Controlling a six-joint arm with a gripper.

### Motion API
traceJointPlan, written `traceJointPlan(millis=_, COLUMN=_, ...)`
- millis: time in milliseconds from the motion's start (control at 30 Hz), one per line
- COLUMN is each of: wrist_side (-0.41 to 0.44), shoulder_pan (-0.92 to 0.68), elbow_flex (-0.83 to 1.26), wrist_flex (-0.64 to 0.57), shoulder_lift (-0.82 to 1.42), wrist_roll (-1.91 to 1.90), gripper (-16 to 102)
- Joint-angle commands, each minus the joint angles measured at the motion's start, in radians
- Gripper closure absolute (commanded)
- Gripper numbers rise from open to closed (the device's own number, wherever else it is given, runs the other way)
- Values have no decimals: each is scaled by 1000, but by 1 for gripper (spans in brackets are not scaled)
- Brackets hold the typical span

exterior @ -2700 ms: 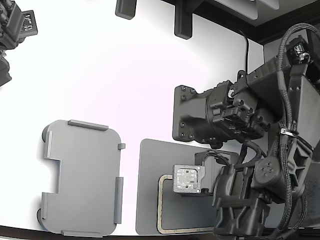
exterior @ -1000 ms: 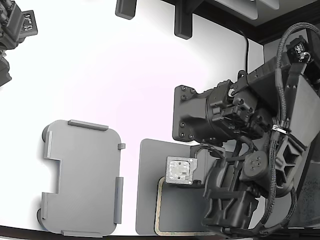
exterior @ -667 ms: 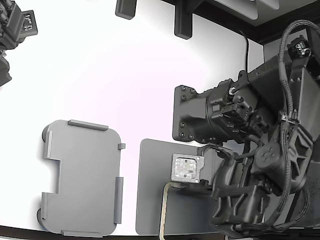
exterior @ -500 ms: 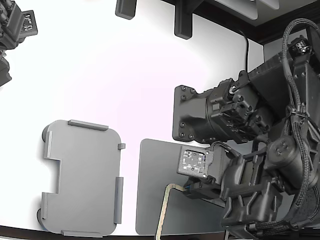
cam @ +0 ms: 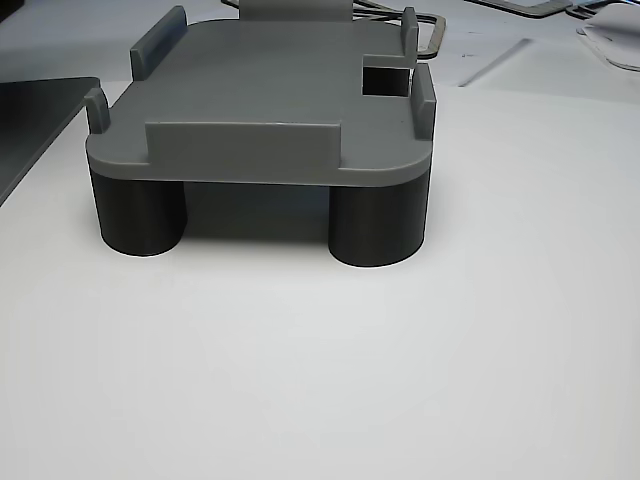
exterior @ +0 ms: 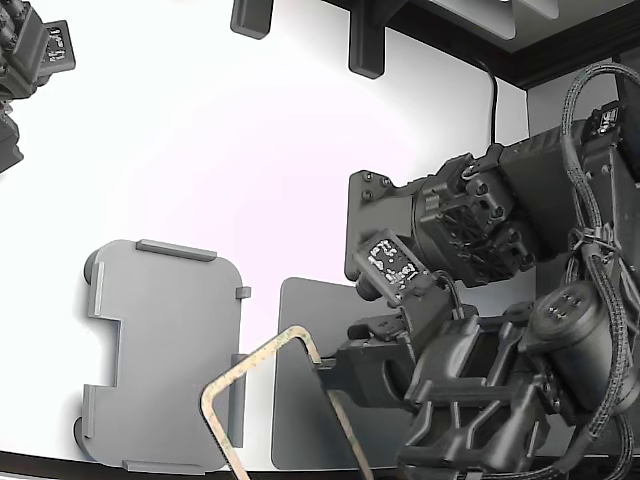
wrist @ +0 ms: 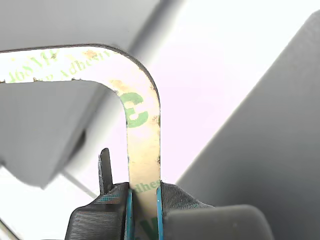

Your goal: Move top rectangular frame to the holder.

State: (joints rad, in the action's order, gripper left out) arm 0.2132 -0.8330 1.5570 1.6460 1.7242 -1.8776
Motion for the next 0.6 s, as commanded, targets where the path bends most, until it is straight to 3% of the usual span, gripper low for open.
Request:
traceJointPlan(millis=0, wrist_side=11, shoulder_pan=41, elbow_flex=-71, wrist_flex=11, shoulder_lift=-29, wrist_roll=-92, gripper=96)
traceJointPlan(millis=267, wrist_side=-32, shoulder_pan=196, elbow_flex=-249, wrist_flex=11, shoulder_lift=-170, wrist_roll=-253, gripper=96)
traceJointPlan(millis=567, wrist_side=-23, shoulder_pan=264, elbow_flex=-233, wrist_flex=11, shoulder_lift=-236, wrist_roll=-305, gripper=96)
